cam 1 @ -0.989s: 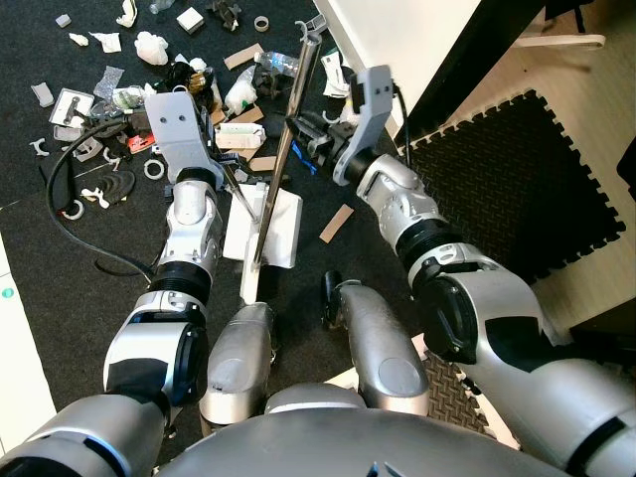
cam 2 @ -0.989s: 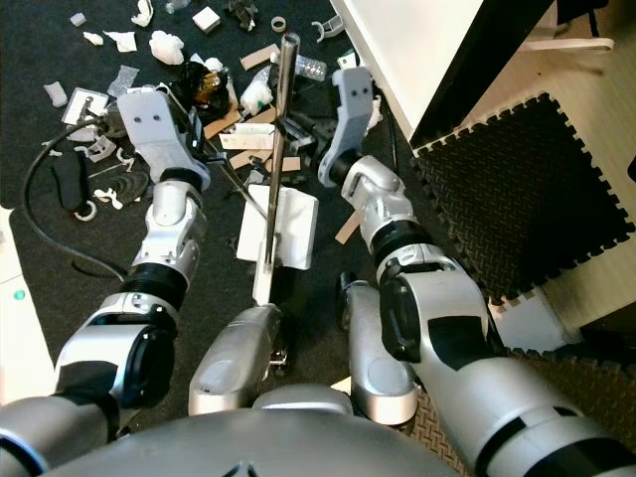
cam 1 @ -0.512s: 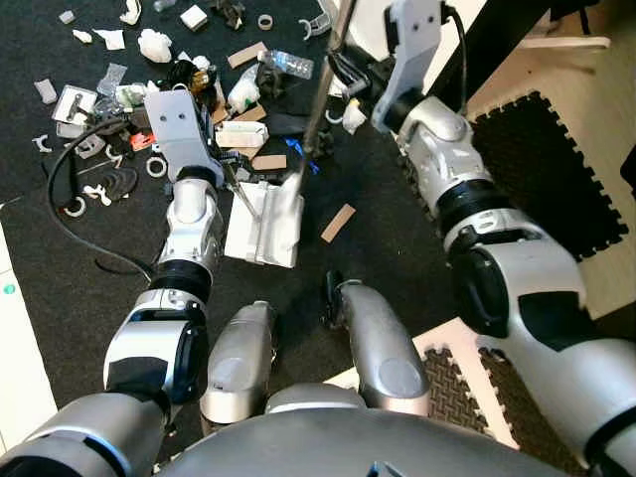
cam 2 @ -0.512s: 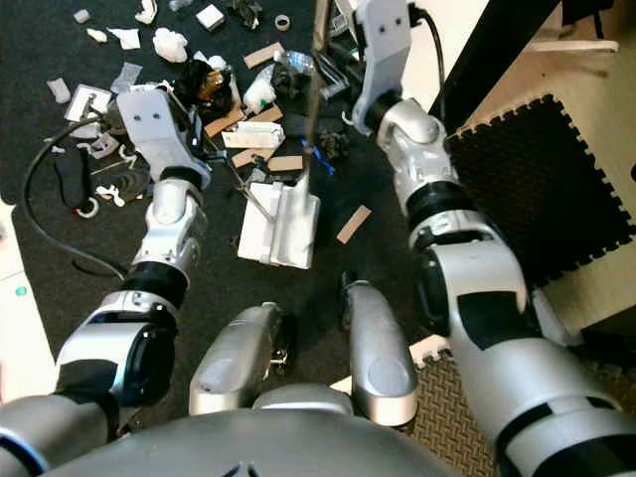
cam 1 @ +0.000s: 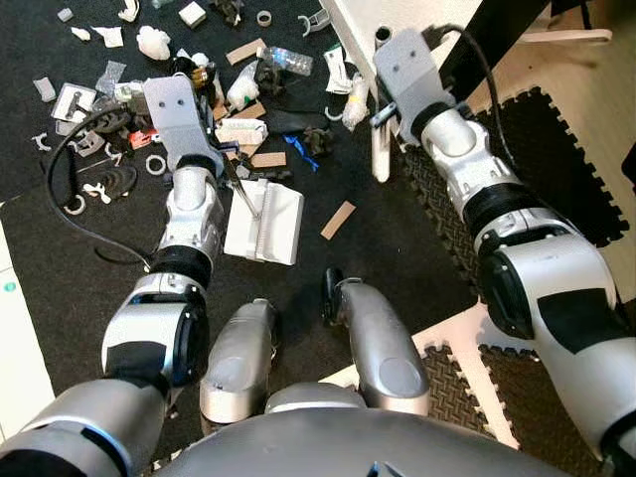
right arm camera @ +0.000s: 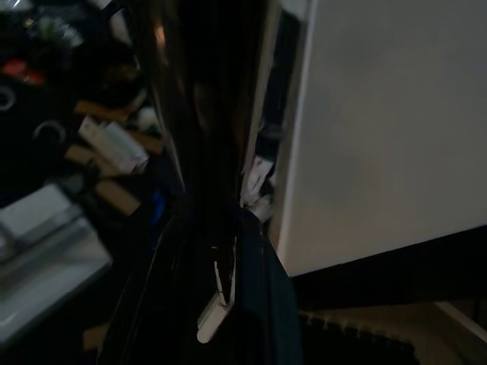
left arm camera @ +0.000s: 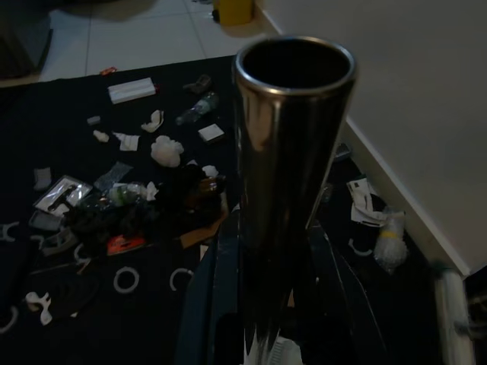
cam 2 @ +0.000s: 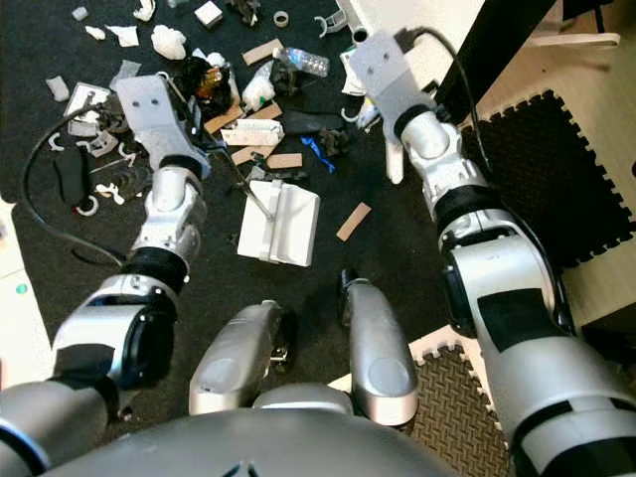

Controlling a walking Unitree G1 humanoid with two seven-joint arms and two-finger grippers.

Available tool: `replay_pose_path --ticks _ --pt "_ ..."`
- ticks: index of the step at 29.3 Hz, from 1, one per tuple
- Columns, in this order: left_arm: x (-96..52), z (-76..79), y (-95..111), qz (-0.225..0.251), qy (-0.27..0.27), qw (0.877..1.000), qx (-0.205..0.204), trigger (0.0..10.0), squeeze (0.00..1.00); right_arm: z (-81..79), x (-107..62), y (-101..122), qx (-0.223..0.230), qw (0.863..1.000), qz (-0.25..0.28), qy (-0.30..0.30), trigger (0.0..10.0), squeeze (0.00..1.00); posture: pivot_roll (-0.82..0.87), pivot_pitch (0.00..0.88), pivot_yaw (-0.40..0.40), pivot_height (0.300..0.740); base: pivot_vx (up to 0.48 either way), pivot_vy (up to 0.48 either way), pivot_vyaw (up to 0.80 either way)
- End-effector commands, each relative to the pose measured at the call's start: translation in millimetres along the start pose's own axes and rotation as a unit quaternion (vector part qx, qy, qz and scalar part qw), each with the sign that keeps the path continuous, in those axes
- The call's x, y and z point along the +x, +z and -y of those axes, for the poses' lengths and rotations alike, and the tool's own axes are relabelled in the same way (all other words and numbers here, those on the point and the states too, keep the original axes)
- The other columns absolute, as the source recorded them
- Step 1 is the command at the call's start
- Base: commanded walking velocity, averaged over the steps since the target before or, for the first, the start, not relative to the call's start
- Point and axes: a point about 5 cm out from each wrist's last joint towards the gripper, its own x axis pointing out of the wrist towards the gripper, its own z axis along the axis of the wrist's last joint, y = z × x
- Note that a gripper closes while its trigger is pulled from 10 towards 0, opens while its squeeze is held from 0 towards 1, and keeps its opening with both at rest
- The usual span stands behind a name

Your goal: Sweep floor

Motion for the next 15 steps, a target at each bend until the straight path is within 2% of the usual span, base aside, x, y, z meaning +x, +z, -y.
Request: replay_pose_path --ticks 1,6,8,11,13,15 --pt "-11.5 -16.1 -33 -0.081 0.025 0.996 0.011 10.0 0.00 0.6 -3.4 -8 -0.034 0.999 -0.017 0.012 10.0 0.00 0.06 0.220 -0.015 0.740 0.000 0.000 0.00" --pt "-11.1 -16.1 -33 -0.082 0.025 0.996 0.010 10.0 0.00 -0.8 -5.1 -14 -0.066 0.997 -0.032 0.016 10.0 0.00 0.06 0.220 -0.015 0.740 0.000 0.000 0.00" --pt "-11.4 -15.1 -33 -0.082 0.024 0.996 0.009 10.0 0.00 -1.7 -7.4 -22 -0.086 0.994 -0.056 0.031 10.0 0.00 0.06 0.220 -0.014 0.740 0.000 0.000 0.00" --pt "-13.1 -14.6 -36 -0.083 0.023 0.996 0.009 10.0 0.00 -15.4 -11.5 -34 -0.039 0.990 -0.088 0.107 10.0 0.00 0.06 0.219 -0.013 0.740 0.000 0.000 0.00" --pt "-13.9 -15.0 -37 -0.085 0.022 0.996 0.010 10.0 0.00 -26.8 -12.5 -37 0.021 0.985 -0.092 0.148 10.0 0.00 0.06 0.219 -0.013 0.740 0.000 0.000 0.00" --pt "-14.0 -15.1 -38 -0.087 0.023 0.996 0.010 10.0 0.00 -37.1 -13.2 -39 0.050 0.980 -0.092 0.171 10.0 0.00 0.06 0.219 -0.015 0.740 0.000 0.000 0.00"
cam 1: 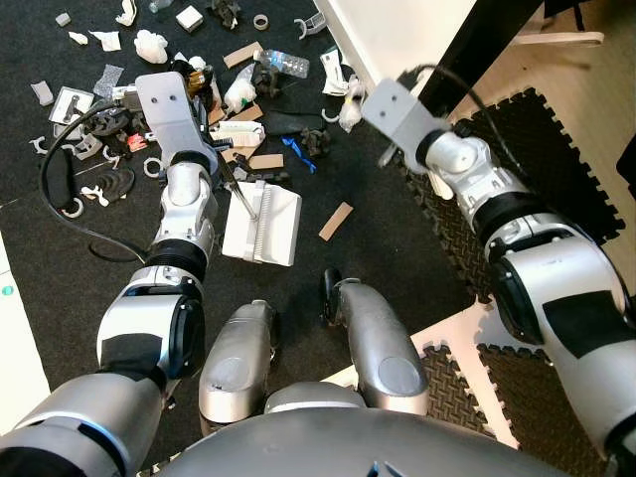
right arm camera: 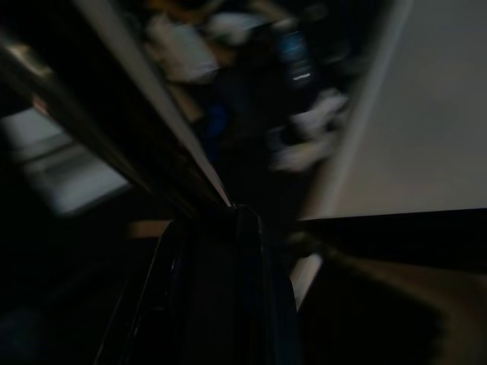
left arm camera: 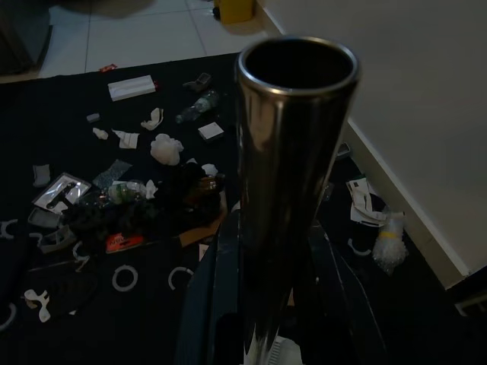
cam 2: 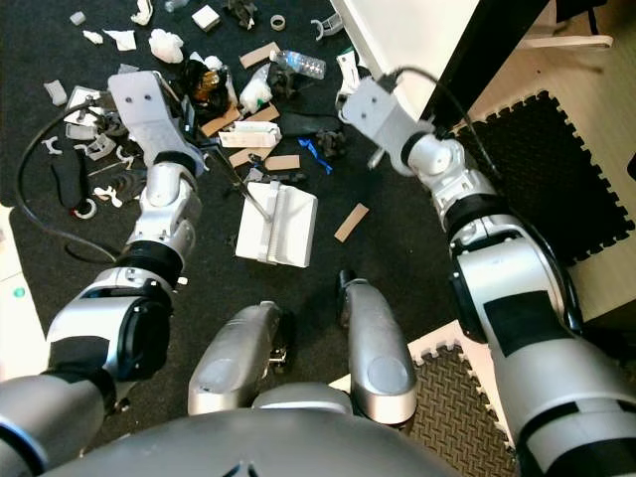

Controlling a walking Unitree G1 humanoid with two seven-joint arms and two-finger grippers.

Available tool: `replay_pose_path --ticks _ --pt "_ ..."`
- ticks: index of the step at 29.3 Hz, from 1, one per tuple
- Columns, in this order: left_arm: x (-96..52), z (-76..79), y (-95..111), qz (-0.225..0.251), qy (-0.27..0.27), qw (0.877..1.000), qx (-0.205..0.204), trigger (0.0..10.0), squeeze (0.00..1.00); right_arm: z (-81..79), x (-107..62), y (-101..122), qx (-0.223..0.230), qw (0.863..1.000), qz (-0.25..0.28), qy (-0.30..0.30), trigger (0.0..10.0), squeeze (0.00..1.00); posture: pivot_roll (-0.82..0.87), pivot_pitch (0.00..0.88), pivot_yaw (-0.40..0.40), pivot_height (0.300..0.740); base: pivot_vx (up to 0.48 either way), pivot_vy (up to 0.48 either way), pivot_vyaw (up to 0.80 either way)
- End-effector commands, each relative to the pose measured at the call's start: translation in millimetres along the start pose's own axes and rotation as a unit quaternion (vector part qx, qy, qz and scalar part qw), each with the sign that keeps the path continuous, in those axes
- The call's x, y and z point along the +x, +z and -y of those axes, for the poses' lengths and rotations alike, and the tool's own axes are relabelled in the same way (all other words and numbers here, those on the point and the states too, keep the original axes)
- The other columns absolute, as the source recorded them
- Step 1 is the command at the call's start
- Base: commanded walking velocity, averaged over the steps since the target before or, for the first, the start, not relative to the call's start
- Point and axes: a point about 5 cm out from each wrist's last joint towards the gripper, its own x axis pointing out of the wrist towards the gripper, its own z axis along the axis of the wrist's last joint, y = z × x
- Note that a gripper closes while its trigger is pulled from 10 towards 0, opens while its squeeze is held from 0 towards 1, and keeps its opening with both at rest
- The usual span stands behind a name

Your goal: Sweep floor

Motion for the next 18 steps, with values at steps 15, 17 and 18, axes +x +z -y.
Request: replay_pose_path --ticks 15,17,18 --pt "-14.1 -12.9 -36 -0.081 0.021 0.996 0.013 10.0 0.00 -91.4 30.4 21 0.133 0.983 0.058 0.110 10.0 0.00 0.06 0.214 -0.022 0.740 0.000 0.000 0.00" --pt "-14.1 -12.7 -36 -0.081 0.021 0.996 0.012 10.0 0.00 -100.2 33.1 30 0.143 0.979 0.078 0.121 10.0 0.00 0.06 0.213 -0.023 0.740 0.000 0.000 0.00" --pt "-14.0 -13.0 -36 -0.080 0.022 0.996 0.012 10.0 0.00 -107.8 34.8 37 0.150 0.975 0.094 0.135 10.0 0.00 0.07 0.210 -0.026 0.740 0.000 0.000 0.00"
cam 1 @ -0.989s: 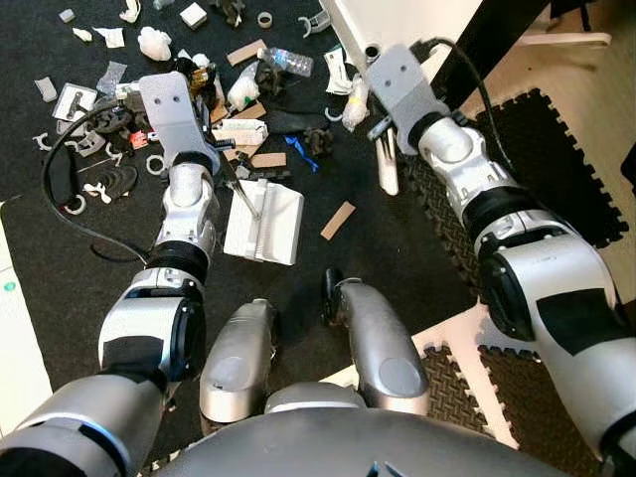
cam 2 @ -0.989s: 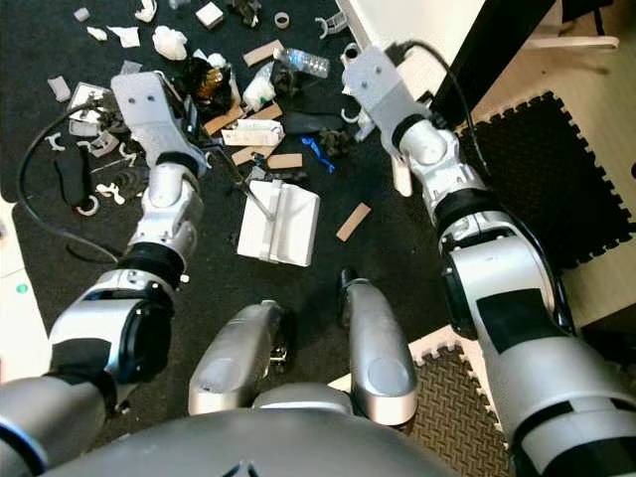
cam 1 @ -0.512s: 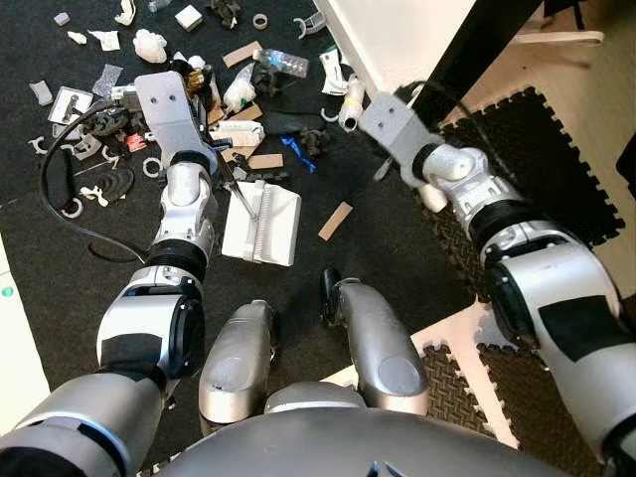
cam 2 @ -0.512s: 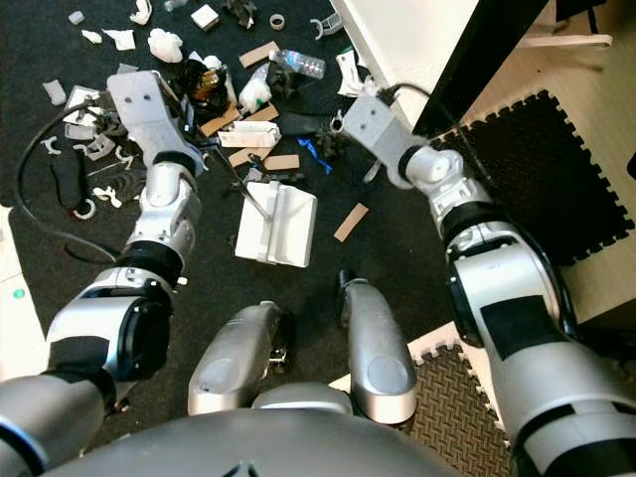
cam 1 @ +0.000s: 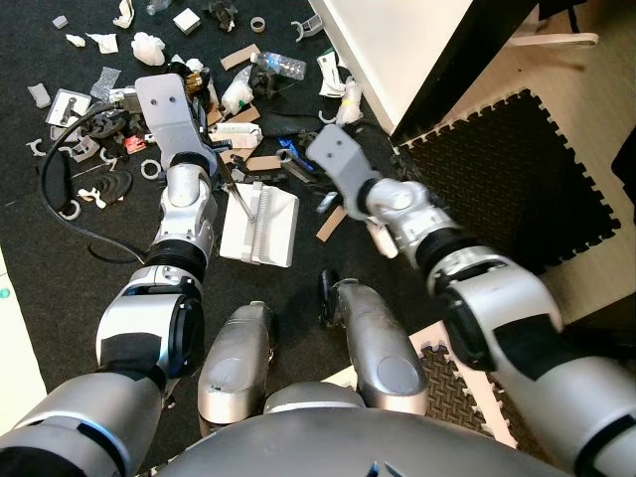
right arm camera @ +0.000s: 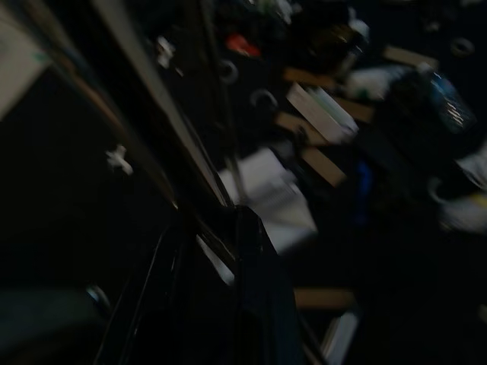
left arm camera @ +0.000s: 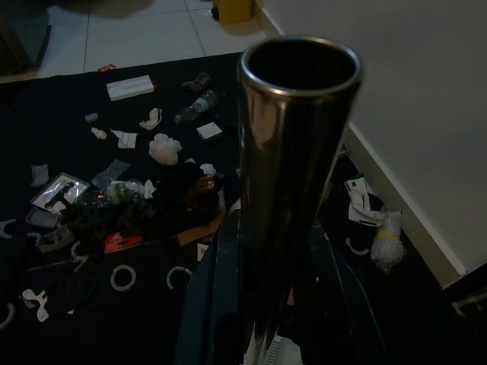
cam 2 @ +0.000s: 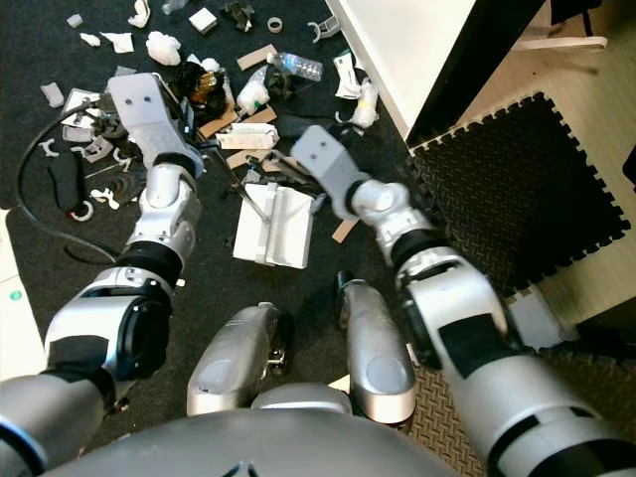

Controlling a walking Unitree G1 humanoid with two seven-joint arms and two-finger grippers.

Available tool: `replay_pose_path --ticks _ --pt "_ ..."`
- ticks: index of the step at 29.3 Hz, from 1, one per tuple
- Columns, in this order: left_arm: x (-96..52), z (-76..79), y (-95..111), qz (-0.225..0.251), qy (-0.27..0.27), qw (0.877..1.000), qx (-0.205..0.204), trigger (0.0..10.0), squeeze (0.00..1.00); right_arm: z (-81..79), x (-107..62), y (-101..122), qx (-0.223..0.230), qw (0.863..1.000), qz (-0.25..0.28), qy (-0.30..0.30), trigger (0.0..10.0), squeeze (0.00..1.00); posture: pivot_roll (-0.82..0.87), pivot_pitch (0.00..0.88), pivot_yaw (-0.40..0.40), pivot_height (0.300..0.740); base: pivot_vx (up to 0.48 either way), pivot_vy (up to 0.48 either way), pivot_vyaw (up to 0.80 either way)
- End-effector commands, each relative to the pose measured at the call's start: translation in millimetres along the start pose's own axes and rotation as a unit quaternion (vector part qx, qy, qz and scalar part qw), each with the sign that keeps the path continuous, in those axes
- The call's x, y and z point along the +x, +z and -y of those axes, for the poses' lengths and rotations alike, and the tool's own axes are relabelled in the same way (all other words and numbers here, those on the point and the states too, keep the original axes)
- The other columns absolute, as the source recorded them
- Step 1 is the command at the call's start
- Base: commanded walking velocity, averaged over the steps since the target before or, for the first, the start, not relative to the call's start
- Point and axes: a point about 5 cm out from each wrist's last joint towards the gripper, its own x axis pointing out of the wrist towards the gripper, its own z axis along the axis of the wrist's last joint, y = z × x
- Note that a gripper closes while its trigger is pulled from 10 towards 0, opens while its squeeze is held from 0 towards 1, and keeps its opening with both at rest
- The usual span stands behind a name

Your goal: Sweep floor

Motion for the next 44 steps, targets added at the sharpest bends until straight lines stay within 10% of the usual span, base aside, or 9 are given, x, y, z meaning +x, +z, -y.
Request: replay_pose_path --ticks 1,13,21,32,44 --pt "-13.7 -12.3 -35 -0.078 0.020 0.997 0.011 10.0 0.00 -12.9 4.1 -1 0.038 0.999 0.020 0.023 10.0 0.00 0.07 0.210 -0.026 0.740 0.000 0.000 0.00" --pt "-14.8 -16.2 -36 -0.077 0.027 0.997 0.010 10.0 0.00 -36.2 14.1 39 0.037 0.984 0.162 0.057 10.0 0.00 0.07 0.198 -0.033 0.740 0.000 0.000 0.00" --pt "-16.4 -14.7 -38 -0.078 0.025 0.997 0.008 10.0 0.00 21.1 -9.8 87 0.121 0.943 0.308 -0.035 10.0 0.00 0.07 0.192 -0.038 0.740 0.000 0.000 0.00" --pt "-15.6 -14.6 -33 -0.061 0.027 0.998 -0.001 10.0 0.00 101.6 -64.1 54 -0.031 0.959 0.180 -0.216 10.0 0.00 0.05 0.194 -0.036 0.740 0.000 0.000 0.00" --pt "-13.6 -17.0 -24 -0.031 0.045 0.998 0.040 10.0 0.00 109.7 -68.2 19 0.047 0.947 0.094 -0.303 10.0 0.00 0.07 0.187 -0.024 0.740 0.000 0.000 0.00"
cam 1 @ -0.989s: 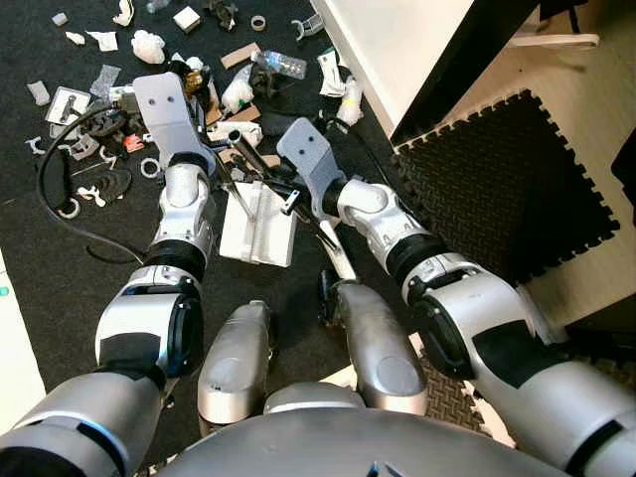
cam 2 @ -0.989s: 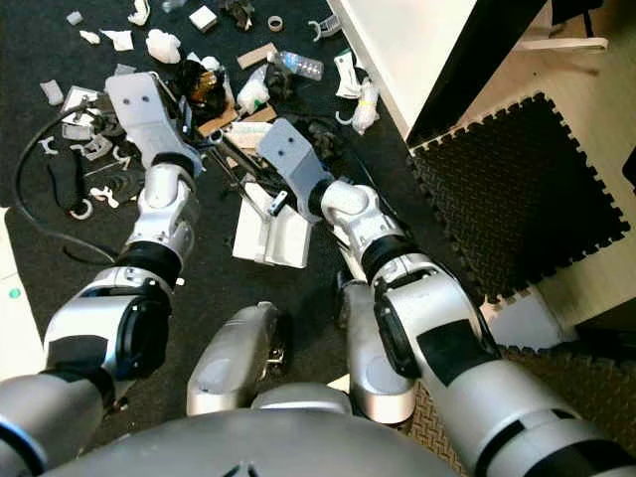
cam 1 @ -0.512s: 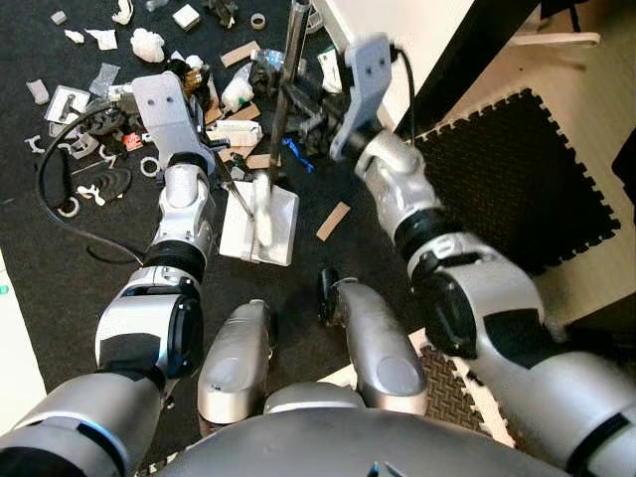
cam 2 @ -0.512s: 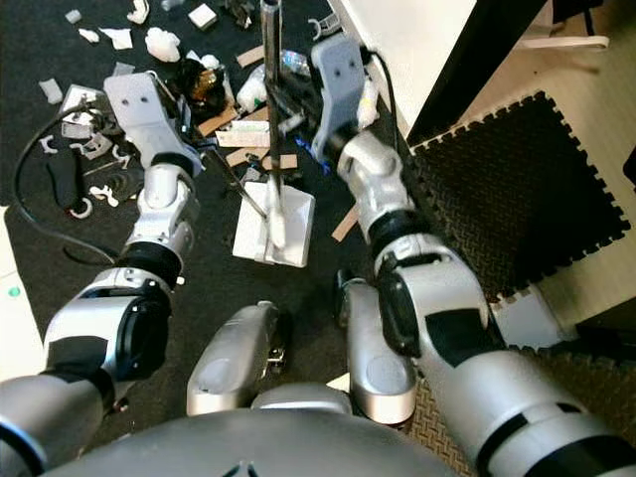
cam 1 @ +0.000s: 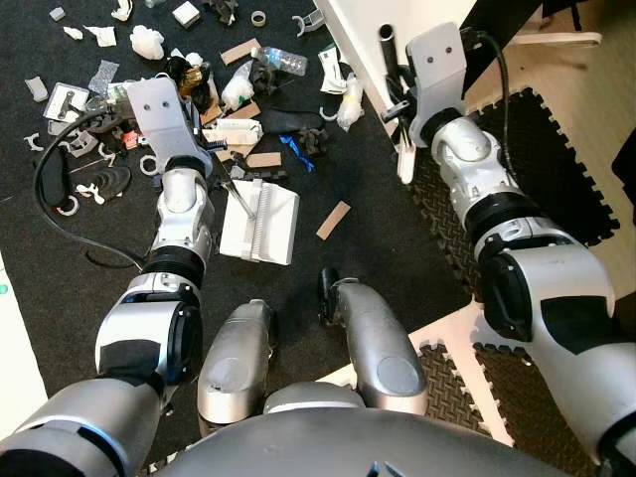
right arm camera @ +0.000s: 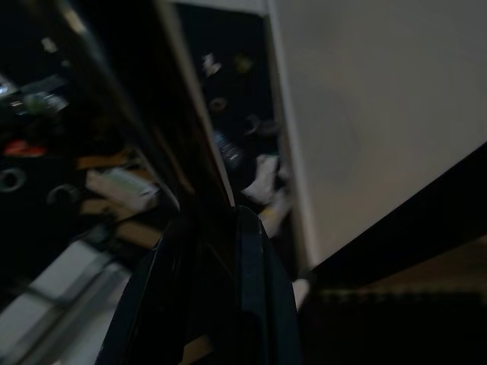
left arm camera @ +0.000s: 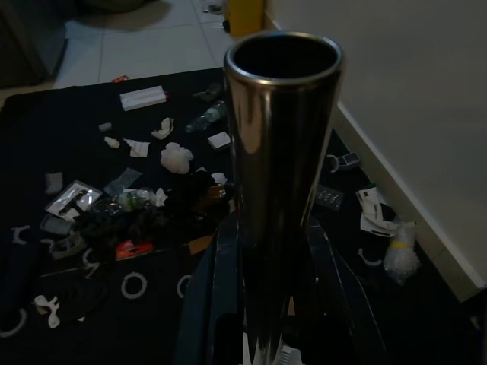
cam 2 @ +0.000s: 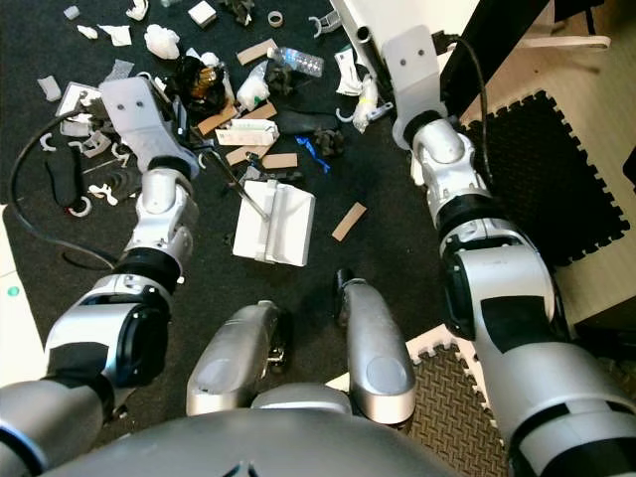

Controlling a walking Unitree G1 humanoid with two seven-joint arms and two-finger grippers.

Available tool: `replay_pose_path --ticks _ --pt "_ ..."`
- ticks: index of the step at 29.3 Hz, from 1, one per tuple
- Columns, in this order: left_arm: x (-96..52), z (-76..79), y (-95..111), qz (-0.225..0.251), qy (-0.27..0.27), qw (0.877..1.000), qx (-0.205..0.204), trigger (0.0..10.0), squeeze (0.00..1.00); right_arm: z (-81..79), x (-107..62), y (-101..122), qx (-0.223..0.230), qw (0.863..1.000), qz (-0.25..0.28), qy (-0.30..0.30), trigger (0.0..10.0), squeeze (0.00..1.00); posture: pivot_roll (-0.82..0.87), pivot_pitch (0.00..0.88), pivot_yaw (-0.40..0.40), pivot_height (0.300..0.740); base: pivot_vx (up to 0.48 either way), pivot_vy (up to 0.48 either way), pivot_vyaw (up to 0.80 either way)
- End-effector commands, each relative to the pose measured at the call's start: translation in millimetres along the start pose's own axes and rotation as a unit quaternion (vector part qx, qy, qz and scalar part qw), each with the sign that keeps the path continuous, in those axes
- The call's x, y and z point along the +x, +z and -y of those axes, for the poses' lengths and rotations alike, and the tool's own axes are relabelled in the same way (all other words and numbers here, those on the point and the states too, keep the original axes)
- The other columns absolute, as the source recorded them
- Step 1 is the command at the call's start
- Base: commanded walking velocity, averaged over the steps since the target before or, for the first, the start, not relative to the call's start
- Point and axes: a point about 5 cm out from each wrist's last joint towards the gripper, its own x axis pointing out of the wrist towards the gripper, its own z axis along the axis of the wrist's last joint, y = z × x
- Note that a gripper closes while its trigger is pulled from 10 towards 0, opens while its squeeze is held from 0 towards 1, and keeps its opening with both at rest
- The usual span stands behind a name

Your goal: Sweep floor

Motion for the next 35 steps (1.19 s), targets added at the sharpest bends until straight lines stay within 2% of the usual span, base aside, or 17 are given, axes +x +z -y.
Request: replay_pose_path --ticks 1,3,5,6,8,9,10,15,21,23,25,28,29,31,35 --pt "-10.0 -12.3 -25 -0.058 0.027 0.998 0.028 10.0 0.00 1.3 -1.4 -5 0.017 1.000 -0.008 -0.016 10.0 0.00 0.07 0.187 -0.024 0.740 0.000 0.000 0.00" --pt "-8.6 -15.3 -24 -0.062 0.042 0.997 0.030 10.0 0.00 4.4 -1.5 -6 0.032 0.999 -0.014 -0.032 10.0 0.00 0.07 0.184 -0.022 0.740 0.000 0.000 0.00" --pt "-6.2 -22.2 -24 -0.081 0.073 0.993 0.033 10.0 0.00 11.5 -1.9 -8 0.092 0.994 -0.032 -0.056 10.0 0.00 0.07 0.173 -0.015 0.740 0.000 0.000 0.00" --pt "-6.2 -22.2 -24 -0.081 0.073 0.993 0.033 10.0 0.00 11.5 -1.9 -8 0.092 0.994 -0.032 -0.056 10.0 0.00 0.07 0.173 -0.015 0.740 0.000 0.000 0.00" --pt "-6.2 -26.6 -24 -0.089 0.083 0.992 0.013 10.0 0.00 16.7 -3.4 -13 0.146 0.986 -0.045 -0.074 10.0 0.00 0.07 0.168 -0.012 0.740 0.000 0.000 0.00" --pt "-6.7 -27.0 -24 -0.085 0.078 0.993 0.005 10.0 0.00 18.5 -4.3 -15 0.159 0.982 -0.051 -0.084 10.0 0.00 0.07 0.168 -0.012 0.740 0.000 0.000 0.00" --pt "-7.1 -27.1 -24 -0.083 0.077 0.994 0.003 10.0 0.00 19.9 -5.5 -17 0.165 0.981 -0.052 -0.092 10.0 0.00 0.07 0.161 -0.011 0.740 0.000 0.000 0.00" --pt "-9.6 -28.1 -25 -0.080 0.075 0.994 0.014 10.0 0.00 23.7 -12.2 -27 0.136 0.983 -0.063 -0.102 10.0 0.00 0.07 0.153 -0.011 0.740 0.000 0.000 0.00" --pt "-10.0 -36.2 -27 -0.095 0.075 0.992 0.037 10.0 0.00 27.8 -19.2 -42 0.171 0.973 -0.102 -0.121 10.0 0.00 0.06 0.147 -0.004 0.740 0.000 0.000 0.00" --pt "-10.8 -40.9 -29 -0.101 0.074 0.991 0.040 10.0 0.00 23.8 -22.7 -49 0.144 0.978 -0.110 -0.099 10.0 0.00 0.05 0.140 0.000 0.740 0.000 0.000 0.00" --pt "-10.3 -40.4 -27 -0.099 0.070 0.992 0.036 10.0 0.00 19.8 -23.4 -53 0.168 0.974 -0.117 -0.099 10.0 0.00 0.05 0.136 0.001 0.740 0.000 0.000 0.00" --pt "-9.2 -38.7 -26 -0.100 0.066 0.992 0.029 10.0 0.00 6.1 -22.0 -57 0.155 0.976 -0.128 -0.082 10.0 0.00 0.05 0.133 0.000 0.740 0.000 0.000 0.00" --pt "-9.2 -38.7 -26 -0.100 0.066 0.992 0.029 10.0 0.00 6.1 -22.0 -57 0.155 0.976 -0.128 -0.082 10.0 0.00 0.05 0.133 0.000 0.740 0.000 0.000 0.00" --pt "-9.0 -37.3 -26 -0.102 0.063 0.992 0.027 10.0 0.00 -6.5 -19.0 -57 0.160 0.977 -0.127 -0.060 10.0 0.00 0.05 0.133 0.000 0.740 0.000 0.000 0.00" --pt "-10.0 -35.3 -28 -0.105 0.061 0.992 0.028 10.0 0.00 -33.6 -12.3 -52 0.202 0.973 -0.115 -0.014 10.0 0.00 0.05 0.137 -0.002 0.740 0.000 0.000 0.00"
